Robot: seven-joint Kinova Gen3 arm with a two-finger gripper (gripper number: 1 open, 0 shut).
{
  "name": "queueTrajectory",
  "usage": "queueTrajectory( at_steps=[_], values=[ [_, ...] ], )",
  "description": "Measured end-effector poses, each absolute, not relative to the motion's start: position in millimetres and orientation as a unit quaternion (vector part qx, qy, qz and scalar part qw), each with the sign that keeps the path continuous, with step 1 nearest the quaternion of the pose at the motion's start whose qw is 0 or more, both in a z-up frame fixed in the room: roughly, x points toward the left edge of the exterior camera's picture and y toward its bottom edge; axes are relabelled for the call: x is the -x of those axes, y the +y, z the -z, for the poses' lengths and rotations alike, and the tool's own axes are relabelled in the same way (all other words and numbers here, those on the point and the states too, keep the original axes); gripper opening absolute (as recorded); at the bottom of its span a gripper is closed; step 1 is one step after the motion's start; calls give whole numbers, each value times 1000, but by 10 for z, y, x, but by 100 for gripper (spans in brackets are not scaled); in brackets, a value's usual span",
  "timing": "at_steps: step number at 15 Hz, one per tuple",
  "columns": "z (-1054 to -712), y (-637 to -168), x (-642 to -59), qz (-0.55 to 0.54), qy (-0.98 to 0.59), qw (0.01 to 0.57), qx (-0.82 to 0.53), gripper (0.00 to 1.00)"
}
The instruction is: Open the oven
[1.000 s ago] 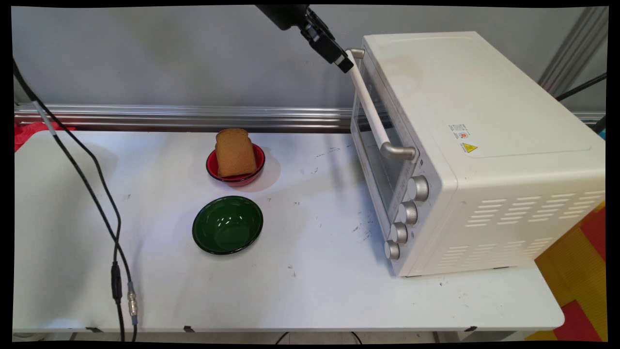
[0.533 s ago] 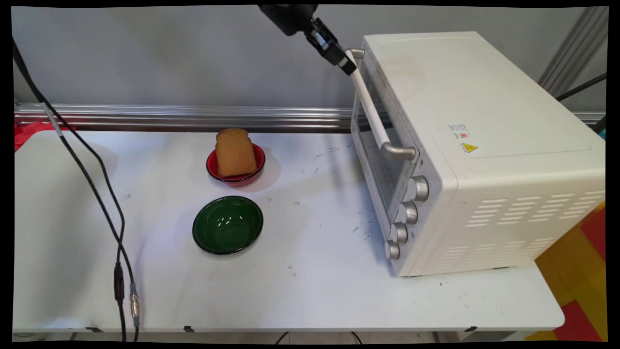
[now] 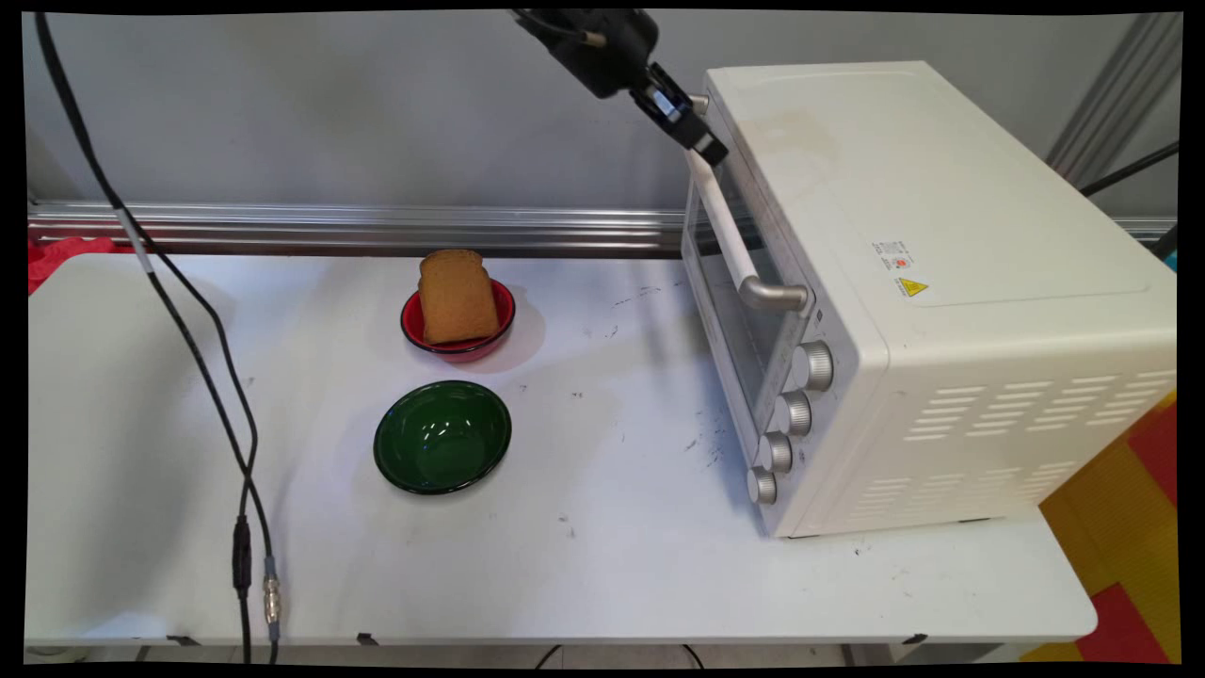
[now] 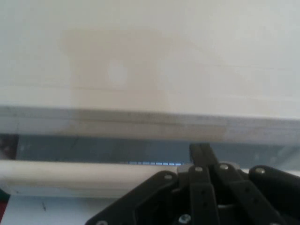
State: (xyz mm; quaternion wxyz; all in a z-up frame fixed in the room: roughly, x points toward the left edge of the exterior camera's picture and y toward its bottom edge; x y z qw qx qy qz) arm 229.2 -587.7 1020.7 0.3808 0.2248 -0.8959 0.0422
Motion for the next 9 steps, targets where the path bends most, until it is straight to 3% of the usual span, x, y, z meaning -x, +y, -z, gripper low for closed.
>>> queueTrajectory(
  at_steps=[9],
  values=[
    [-9904,-6023,-2103,-50,-895,383,-221,0]
  ],
)
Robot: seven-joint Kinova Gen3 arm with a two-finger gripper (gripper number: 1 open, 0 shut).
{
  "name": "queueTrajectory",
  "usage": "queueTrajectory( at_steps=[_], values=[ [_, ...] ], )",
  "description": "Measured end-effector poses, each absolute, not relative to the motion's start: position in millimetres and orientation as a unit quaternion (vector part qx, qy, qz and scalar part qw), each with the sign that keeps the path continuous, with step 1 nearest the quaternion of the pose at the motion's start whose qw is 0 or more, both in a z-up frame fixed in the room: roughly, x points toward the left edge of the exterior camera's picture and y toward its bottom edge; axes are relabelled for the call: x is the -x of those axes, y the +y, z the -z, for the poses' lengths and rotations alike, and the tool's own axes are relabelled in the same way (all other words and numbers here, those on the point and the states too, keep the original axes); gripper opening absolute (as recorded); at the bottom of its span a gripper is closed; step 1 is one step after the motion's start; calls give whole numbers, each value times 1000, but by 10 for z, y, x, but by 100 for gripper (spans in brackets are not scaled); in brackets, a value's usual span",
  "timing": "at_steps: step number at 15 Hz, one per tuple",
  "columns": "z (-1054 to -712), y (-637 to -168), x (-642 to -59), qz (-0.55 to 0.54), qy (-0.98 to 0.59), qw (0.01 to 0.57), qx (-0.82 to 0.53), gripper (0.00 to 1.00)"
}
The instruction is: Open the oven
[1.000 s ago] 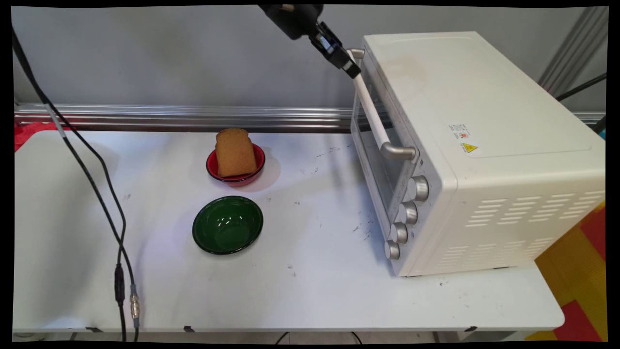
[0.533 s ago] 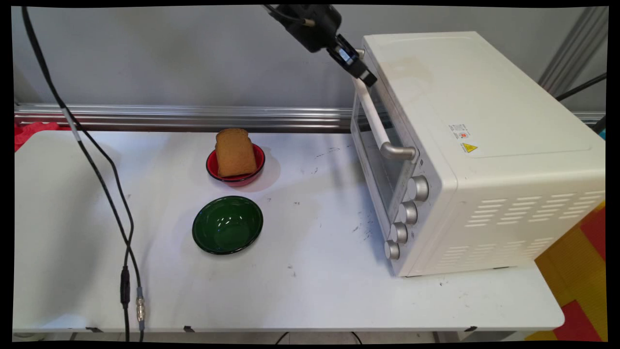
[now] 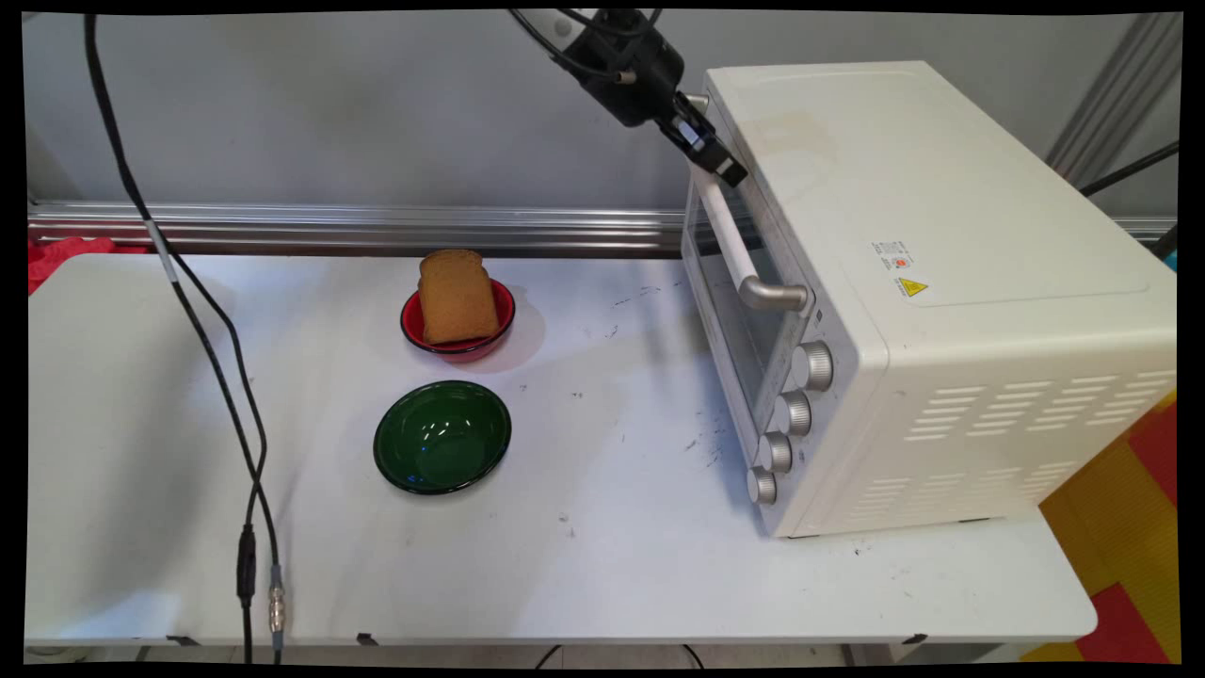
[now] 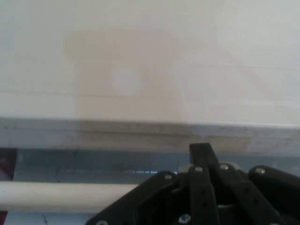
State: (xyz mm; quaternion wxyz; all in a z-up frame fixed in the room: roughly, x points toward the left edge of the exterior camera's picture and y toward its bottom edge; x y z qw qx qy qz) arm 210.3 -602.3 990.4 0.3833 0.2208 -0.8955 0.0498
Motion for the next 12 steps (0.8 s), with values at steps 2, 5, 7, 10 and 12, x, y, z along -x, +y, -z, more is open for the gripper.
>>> queueTrajectory(
  at_steps=[2,5,7,10,12],
  values=[
    [-9857,-6043,-2093,-50,-896,382,-220,0],
    [-9786,-6057,-2125,-50,-900,374,-216,0],
    [-9768,-6058,-2157,-50,-903,370,-212,0],
    [-9758,-6047,-2255,-52,-909,359,-206,0],
    [-9757,-6026,-2359,-52,-914,348,-203,0]
  ],
)
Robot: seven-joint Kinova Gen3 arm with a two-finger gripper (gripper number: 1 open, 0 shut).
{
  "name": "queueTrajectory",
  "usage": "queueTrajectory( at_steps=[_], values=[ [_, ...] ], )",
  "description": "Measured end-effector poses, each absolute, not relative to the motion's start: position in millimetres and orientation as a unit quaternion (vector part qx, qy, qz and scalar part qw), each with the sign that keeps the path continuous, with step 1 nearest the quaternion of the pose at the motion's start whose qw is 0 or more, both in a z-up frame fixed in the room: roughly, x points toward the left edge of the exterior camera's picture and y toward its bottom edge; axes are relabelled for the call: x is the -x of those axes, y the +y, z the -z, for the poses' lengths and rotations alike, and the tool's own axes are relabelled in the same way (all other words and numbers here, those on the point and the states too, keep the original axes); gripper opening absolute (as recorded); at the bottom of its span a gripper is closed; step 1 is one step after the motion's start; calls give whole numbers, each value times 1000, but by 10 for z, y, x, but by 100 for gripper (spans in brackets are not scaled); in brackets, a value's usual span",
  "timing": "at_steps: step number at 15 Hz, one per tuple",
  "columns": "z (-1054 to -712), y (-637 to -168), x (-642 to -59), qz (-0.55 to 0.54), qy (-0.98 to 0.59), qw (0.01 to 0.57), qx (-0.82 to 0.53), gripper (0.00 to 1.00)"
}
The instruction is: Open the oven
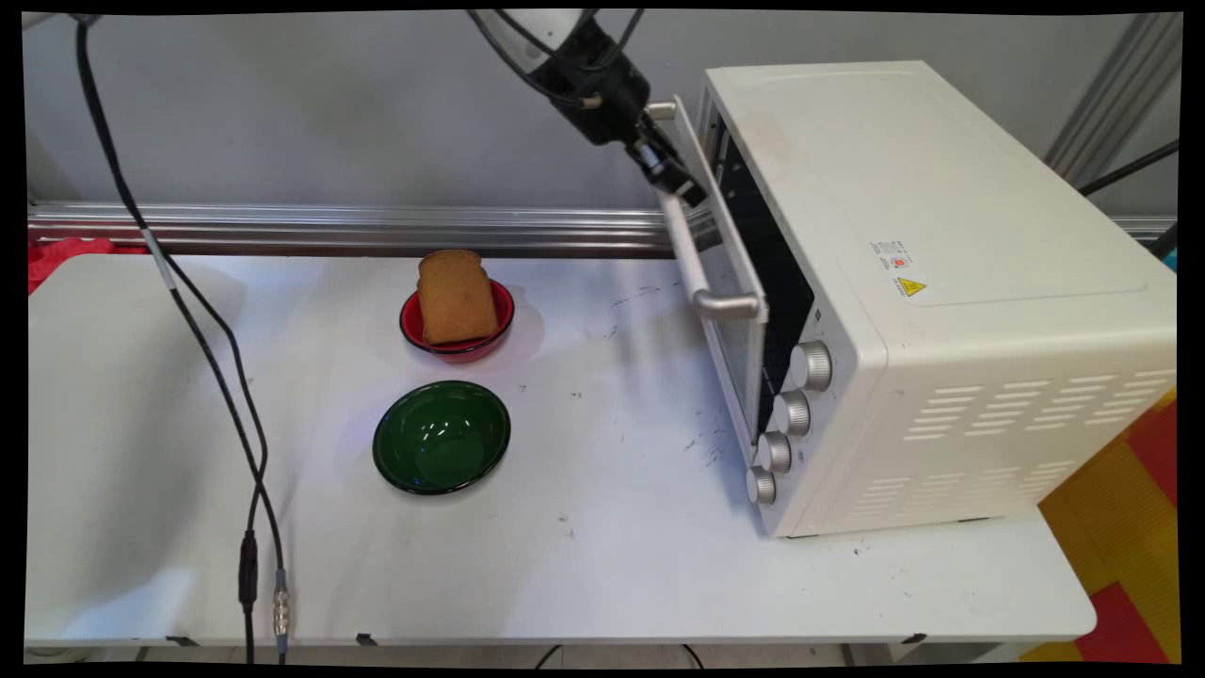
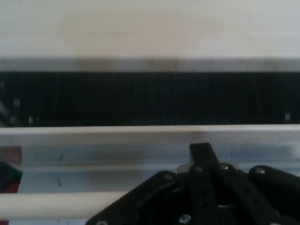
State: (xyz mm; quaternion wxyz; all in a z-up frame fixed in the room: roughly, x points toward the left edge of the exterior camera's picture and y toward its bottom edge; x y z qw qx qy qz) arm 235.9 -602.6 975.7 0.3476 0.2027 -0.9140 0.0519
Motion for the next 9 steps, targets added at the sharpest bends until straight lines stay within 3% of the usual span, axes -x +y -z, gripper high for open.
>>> queueTrajectory(
  at_steps=[9],
  values=[
    [-9626,-5817,-2808,-39,-930,307,-200,0]
  ],
)
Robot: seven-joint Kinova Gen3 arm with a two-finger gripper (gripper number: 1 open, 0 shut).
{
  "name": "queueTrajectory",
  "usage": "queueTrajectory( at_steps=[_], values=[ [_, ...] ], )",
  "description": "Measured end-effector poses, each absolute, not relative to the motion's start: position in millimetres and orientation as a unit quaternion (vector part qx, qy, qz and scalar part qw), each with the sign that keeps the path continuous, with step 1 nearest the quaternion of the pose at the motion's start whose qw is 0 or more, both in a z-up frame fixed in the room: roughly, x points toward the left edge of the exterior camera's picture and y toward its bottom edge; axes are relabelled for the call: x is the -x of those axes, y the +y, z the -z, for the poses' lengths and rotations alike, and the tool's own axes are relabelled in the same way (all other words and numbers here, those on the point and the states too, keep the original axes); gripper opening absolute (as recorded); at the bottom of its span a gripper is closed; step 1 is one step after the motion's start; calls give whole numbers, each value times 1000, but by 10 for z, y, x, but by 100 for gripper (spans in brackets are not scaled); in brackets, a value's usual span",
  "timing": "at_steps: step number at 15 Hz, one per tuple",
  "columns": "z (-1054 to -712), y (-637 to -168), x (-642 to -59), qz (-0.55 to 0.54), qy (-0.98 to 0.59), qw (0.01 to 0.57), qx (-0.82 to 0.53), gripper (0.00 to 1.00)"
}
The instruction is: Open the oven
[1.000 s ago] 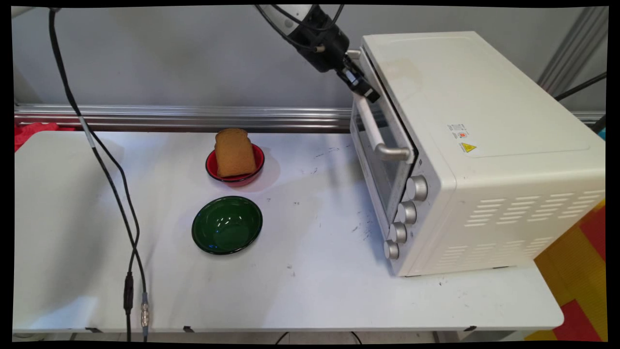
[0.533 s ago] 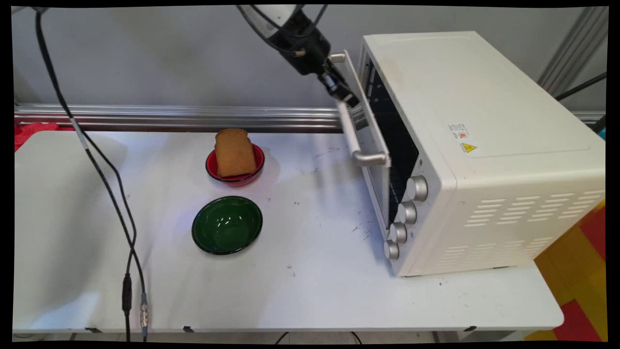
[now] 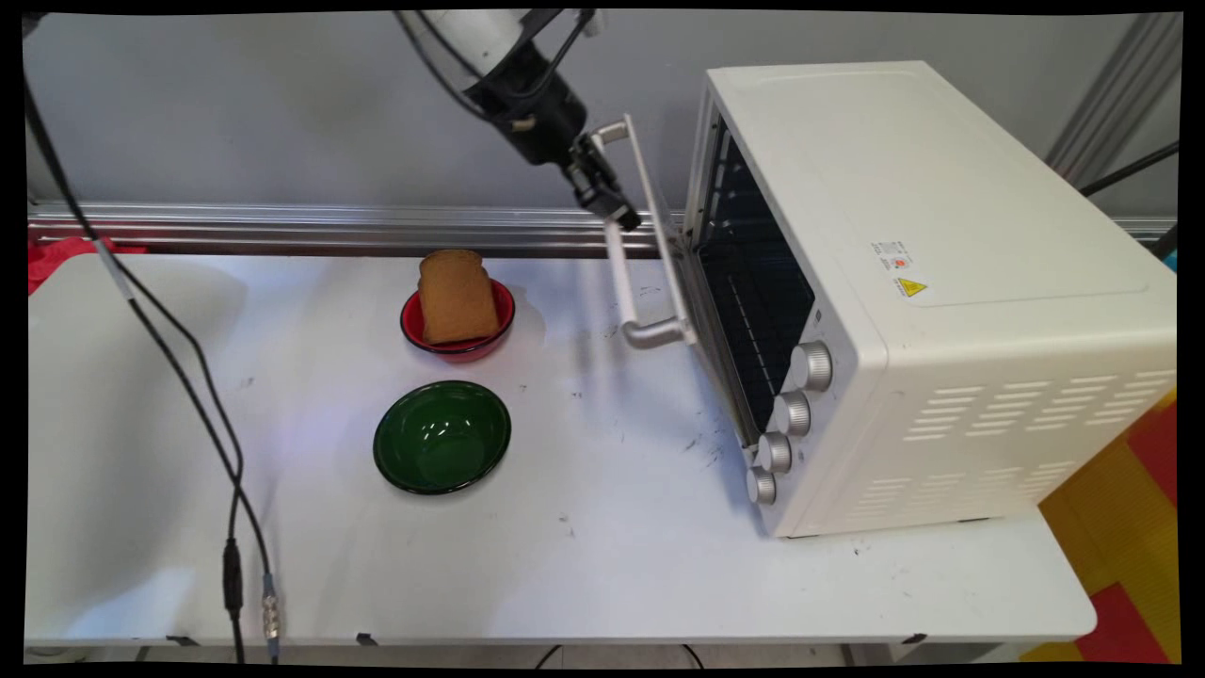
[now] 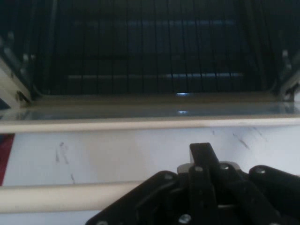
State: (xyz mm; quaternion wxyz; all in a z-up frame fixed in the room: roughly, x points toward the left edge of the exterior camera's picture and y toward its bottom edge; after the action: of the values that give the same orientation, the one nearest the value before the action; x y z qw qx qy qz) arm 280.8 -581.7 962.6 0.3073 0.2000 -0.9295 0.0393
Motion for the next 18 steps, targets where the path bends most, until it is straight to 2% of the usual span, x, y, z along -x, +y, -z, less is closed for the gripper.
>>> queueTrajectory(
  at_steps=[18],
  values=[
    [-8718,-5582,-3324,-53,-943,283,-164,0]
  ],
)
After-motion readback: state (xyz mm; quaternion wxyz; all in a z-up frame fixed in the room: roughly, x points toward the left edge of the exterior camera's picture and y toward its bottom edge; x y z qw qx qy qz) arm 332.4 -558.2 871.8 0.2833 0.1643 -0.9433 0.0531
